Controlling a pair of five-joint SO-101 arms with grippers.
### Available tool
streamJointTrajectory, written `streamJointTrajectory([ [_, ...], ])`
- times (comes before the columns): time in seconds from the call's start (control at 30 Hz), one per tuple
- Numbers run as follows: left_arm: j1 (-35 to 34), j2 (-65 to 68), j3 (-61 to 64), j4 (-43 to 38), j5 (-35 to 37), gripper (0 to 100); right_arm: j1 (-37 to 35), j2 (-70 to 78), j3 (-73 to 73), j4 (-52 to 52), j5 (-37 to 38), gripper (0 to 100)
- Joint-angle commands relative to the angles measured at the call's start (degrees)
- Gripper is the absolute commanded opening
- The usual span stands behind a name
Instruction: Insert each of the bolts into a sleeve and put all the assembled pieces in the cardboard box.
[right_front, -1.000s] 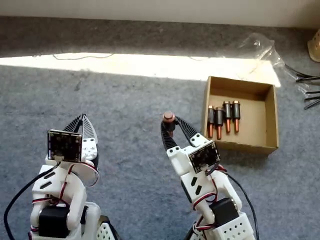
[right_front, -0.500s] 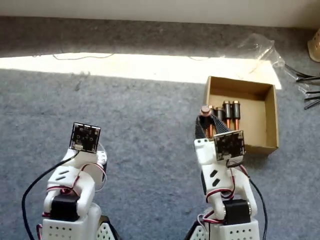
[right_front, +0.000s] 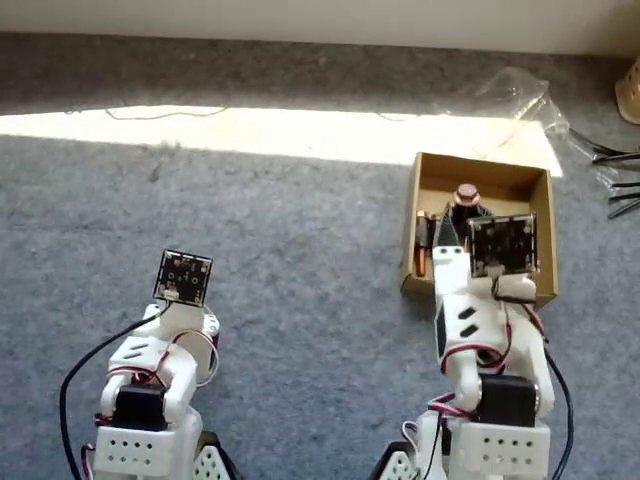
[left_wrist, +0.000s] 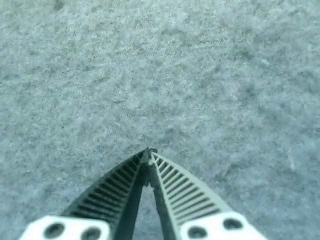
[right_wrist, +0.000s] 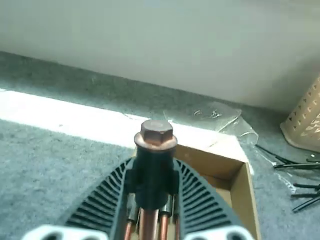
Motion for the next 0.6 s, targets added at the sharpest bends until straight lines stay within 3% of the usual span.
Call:
streamJointTrajectory([
  [0.0, -4.79, -0.40, 1.27, -0.26, -0.09, 1, 2.07, 10.51, -7.16, -0.13, 0.53, 0.4],
  [0.37, -6.11, -0.48, 1.27, 11.78, -0.09, 1, 7.69, 40.92, -20.88, -0.13, 0.53, 0.4],
  [0.57, -6.29, -0.40, 1.27, 12.22, -0.18, 1, 7.87, 57.89, -30.02, -0.13, 0.53, 0.4],
])
